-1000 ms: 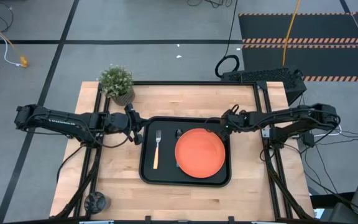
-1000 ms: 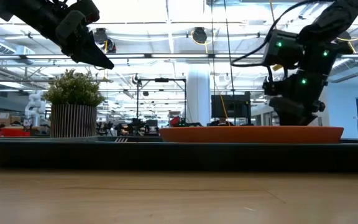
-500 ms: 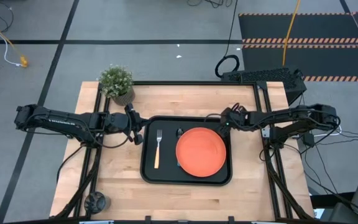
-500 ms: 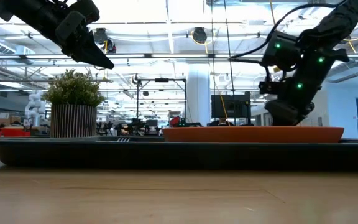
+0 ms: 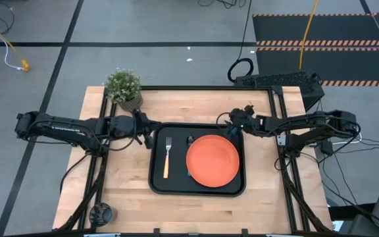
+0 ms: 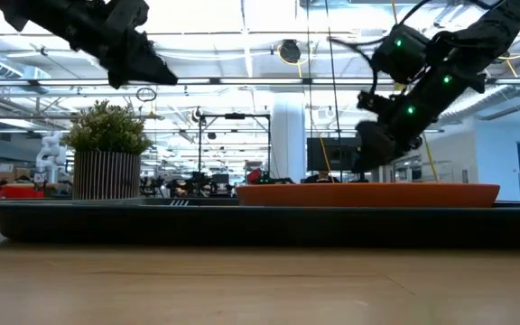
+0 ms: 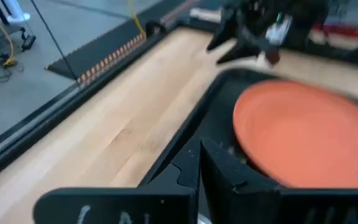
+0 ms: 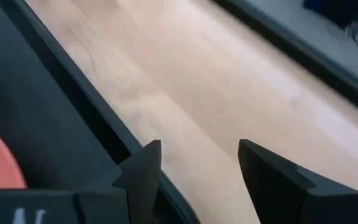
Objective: Pick and place plate/cup/fork/spoon on tray
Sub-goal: Move the black table tray from right to center table, then adjust the blue spoon
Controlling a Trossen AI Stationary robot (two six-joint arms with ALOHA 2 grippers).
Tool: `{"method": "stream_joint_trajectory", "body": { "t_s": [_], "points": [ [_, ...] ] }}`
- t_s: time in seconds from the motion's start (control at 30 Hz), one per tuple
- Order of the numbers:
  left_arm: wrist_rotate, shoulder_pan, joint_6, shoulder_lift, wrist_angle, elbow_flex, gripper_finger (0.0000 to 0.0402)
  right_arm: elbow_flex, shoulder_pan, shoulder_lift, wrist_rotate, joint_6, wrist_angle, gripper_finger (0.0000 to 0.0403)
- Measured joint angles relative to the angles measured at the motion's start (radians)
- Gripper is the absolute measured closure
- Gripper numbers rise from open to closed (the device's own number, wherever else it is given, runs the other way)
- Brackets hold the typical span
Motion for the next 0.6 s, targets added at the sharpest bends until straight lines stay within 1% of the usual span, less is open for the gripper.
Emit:
{"method": "stream_joint_trajectory", "body": {
  "t_s": [0.1,0.23,0.3,0.4,0.5,0.6],
  "points": [
    [0.0,-0.009,0.007,0.033,0.042,0.001,0.0385,0.001,0.0,-0.023,-0.008,-0.063,0.077,0.0195],
    [0.028,-0.008,0.022,0.111,0.033,0.016,0.0385,0.002,0.0,-0.093,-0.009,-0.182,0.198,0.0195],
    [0.051,-0.001,-0.017,0.163,0.033,0.04,0.0385,0.002,0.0,-0.134,-0.009,-0.236,0.278,0.0195],
    [0.045,0.009,-0.121,0.252,0.038,0.098,0.0384,0.002,0.001,-0.202,-0.01,-0.301,0.362,0.0195],
    [0.037,0.024,-0.163,0.349,-0.001,0.162,0.0372,0.002,0.001,-0.275,-0.011,-0.344,0.379,0.0195],
    [0.042,0.053,-0.19,0.438,-0.091,0.239,0.0342,0.002,0.001,-0.339,-0.013,-0.343,0.344,0.0195]
  ]
}}
